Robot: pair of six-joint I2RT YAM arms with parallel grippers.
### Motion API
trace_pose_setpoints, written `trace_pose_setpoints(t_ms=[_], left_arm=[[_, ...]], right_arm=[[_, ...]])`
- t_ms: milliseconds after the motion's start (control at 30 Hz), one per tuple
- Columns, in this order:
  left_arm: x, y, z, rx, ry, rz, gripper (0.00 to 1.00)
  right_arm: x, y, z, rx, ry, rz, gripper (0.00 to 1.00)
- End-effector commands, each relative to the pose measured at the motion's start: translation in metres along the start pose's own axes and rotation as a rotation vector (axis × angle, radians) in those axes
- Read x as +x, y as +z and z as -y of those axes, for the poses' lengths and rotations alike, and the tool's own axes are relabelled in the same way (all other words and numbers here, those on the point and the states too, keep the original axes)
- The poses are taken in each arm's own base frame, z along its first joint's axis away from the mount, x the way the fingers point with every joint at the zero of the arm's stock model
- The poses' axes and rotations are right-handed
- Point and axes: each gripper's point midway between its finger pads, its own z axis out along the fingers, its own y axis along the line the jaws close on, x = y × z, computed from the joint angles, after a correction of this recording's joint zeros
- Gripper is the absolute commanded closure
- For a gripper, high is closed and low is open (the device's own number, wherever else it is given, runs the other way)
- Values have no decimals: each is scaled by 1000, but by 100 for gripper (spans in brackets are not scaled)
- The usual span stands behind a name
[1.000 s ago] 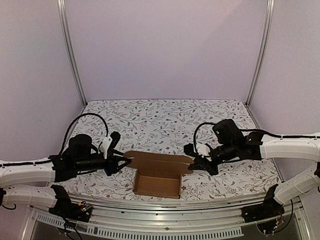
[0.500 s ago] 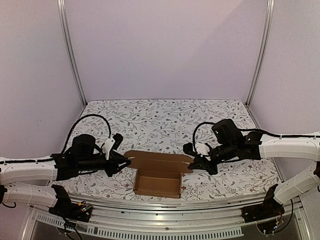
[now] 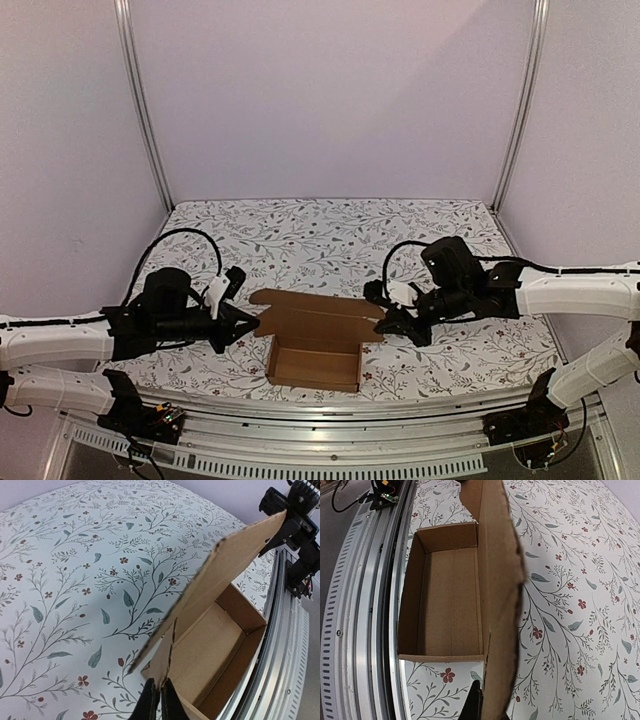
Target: Fold the paper box
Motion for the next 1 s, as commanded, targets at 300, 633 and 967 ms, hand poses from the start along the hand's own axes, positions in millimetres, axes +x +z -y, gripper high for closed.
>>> trace_pose_setpoints(t_ms=[300,633,967], left_arm=[[-13,11,-21,-113,-90,5,100],[-31,10,-25,-286,-83,30,100],[-32,20,-15,-325,-99,25,100]], right_arm=[[-30,13,10,122,38,27,100],[-46,17,31,328,161,34,100],[-59,22,50,489,345,63,100]])
